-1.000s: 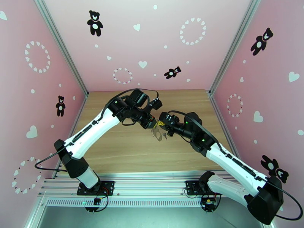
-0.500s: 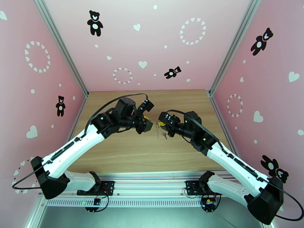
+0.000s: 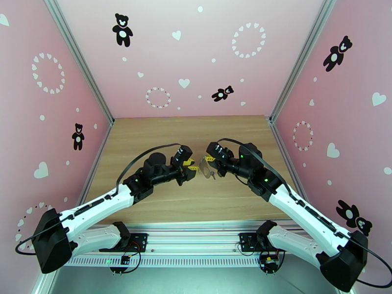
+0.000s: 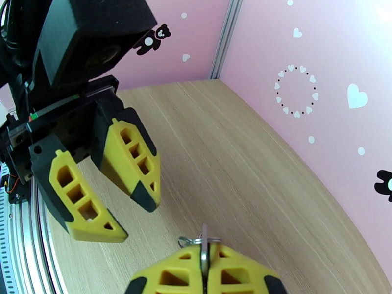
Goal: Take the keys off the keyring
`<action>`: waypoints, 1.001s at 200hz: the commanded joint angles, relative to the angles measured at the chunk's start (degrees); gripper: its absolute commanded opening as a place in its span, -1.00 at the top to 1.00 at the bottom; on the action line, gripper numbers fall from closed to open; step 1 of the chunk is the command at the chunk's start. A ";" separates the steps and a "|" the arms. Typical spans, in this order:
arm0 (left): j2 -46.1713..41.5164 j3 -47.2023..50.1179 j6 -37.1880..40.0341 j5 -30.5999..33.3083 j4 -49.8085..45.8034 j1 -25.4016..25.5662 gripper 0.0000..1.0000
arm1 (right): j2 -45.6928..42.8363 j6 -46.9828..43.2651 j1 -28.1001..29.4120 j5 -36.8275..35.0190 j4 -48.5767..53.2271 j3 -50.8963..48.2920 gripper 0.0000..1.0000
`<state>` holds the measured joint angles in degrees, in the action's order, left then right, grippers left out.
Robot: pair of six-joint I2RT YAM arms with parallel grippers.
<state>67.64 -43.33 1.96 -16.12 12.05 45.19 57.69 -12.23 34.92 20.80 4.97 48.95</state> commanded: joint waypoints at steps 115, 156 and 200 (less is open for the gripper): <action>7.58 0.35 2.00 -1.63 17.08 1.13 0.45 | -2.42 2.56 0.25 -0.16 -1.54 2.39 0.94; 8.34 -0.04 1.83 -1.75 19.24 1.13 0.54 | -2.73 2.65 0.24 -0.23 -1.72 2.16 0.94; 9.21 -0.17 1.78 -3.11 20.48 1.11 0.83 | -3.19 2.58 0.24 -0.93 -1.58 1.68 0.95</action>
<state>76.05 -43.11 3.18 -17.61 30.09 45.95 56.42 -10.39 34.92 20.45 4.97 49.28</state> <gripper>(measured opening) 0.145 0.045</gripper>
